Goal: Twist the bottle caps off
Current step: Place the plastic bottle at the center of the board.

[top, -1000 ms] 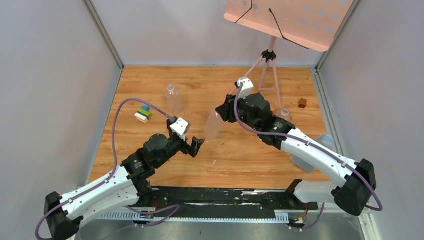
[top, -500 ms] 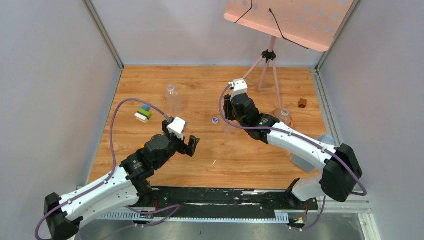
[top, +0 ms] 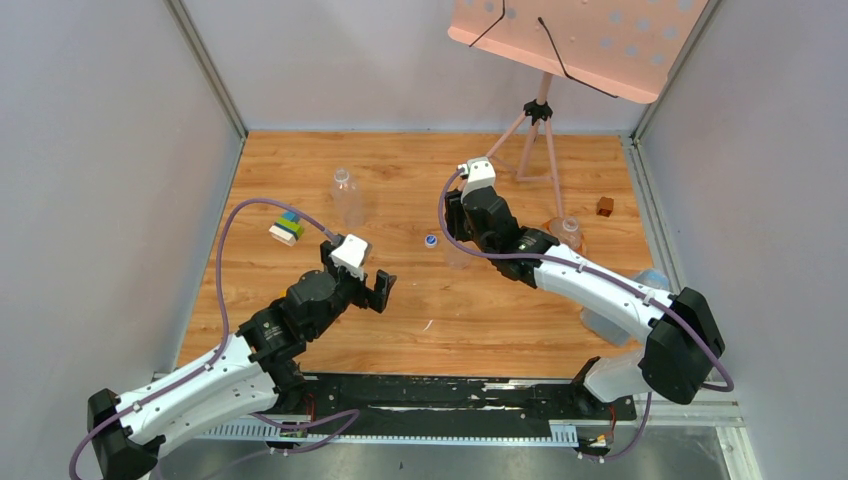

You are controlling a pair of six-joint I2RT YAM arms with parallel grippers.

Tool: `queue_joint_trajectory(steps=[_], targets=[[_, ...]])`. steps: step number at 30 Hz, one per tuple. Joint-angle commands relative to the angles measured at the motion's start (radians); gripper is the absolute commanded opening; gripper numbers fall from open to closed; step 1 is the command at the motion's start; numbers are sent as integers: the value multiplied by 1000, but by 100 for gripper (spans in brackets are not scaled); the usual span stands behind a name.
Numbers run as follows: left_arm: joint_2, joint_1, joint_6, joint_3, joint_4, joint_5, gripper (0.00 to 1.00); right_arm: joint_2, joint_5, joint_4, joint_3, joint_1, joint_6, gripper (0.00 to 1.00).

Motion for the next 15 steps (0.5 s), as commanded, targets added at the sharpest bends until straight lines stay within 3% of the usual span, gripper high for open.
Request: queue_joint_trajectory(steps=[1,12,15], targets=[[-4,0,-19,12,20,-12,100,-2,4,10,21,-3,7,47],[9,0,-15,12,27,-15,100,-16,-8,4,26,-12,14,52],[17,-1,-12,12,27,-18,100,-28,-19,-1,32,-13,15,61]])
